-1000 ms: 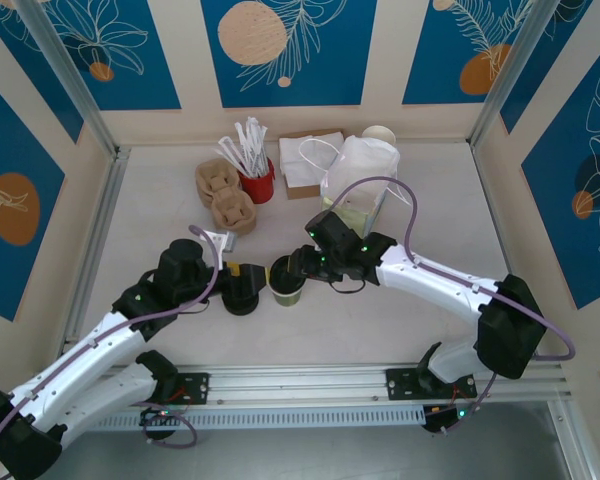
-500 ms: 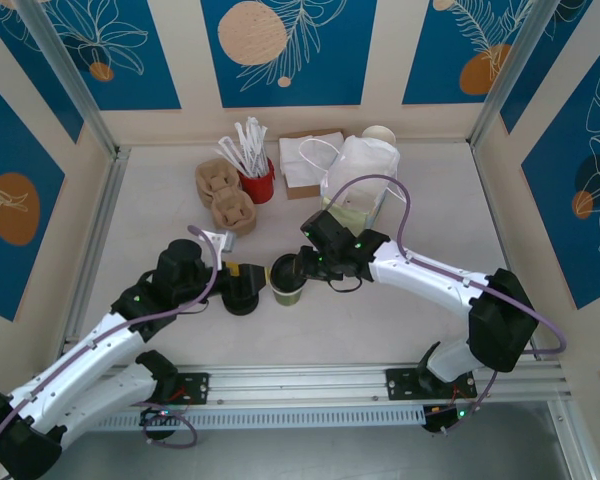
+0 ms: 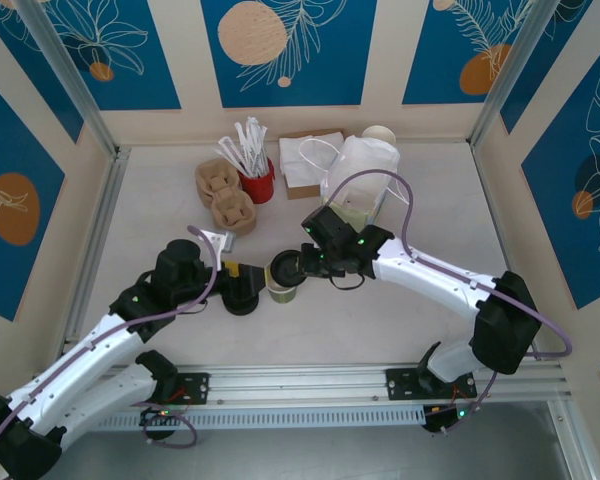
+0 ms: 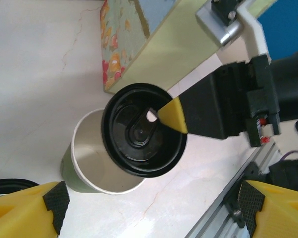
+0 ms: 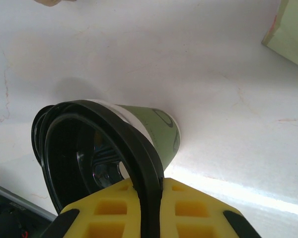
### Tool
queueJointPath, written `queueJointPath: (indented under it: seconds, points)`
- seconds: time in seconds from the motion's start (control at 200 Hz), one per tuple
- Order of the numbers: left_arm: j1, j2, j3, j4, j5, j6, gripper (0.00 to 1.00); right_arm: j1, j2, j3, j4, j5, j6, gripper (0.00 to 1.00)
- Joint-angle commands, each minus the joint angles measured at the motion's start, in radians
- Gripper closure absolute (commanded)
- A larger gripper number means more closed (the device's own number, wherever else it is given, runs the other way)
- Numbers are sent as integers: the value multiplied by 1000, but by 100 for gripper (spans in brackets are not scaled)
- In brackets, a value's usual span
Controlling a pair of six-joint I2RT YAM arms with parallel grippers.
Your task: Pack the takeout coffee
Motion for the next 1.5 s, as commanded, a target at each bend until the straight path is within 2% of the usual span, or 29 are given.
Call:
queueJointPath:
  seconds: [0.0,0.08,0.2,0.315,0.39,0.455,0.535,0.59,0.71,0.755,0.78,0.815,0.99,1.055,1.2,1.349,1.499]
  points:
    - [12,-33,92,-17,54,163,10,11,-89,61,-78,-2,-24,95]
    - [12,-52,159,-28,109,246,10,10,-142,81,-117,-31,-22,95]
    - [5,-66,245,-31,117,355,11,2,-221,116,-200,-86,-14,96]
    - [-16,-70,257,30,142,478,14,-43,-284,140,-281,-189,-3,100]
    - [-78,-51,265,50,131,562,14,-99,-334,124,-303,-303,8,100]
    - [-166,-23,284,40,71,665,14,-161,-353,127,-347,-427,2,100]
    - [-289,17,306,29,-24,808,14,-206,-364,133,-435,-495,-18,100]
    - [-341,46,317,36,-45,883,14,-234,-359,122,-487,-567,-52,100]
    - [-401,99,323,50,-55,1023,13,-291,-350,58,-547,-706,-85,100]
    - [-413,109,320,50,-53,1071,9,-300,-350,36,-554,-733,-101,100]
    - [-413,110,317,45,-34,1103,3,-301,-350,26,-558,-737,-109,100]
    - [-414,109,306,54,-20,1136,2,-305,-351,8,-562,-743,-121,100]
    - [-421,126,280,52,39,1211,2,-355,-339,-54,-559,-830,-165,100]
    - [-430,132,257,56,68,1281,2,-366,-335,-59,-558,-834,-175,100]
    - [-450,161,221,110,47,1327,1,-375,-315,-48,-583,-848,-214,100]
    - [-464,208,232,117,37,1331,8,-381,-315,-43,-591,-849,-218,100]
    - [-472,256,263,98,15,1346,25,-385,-316,-44,-594,-854,-221,100]
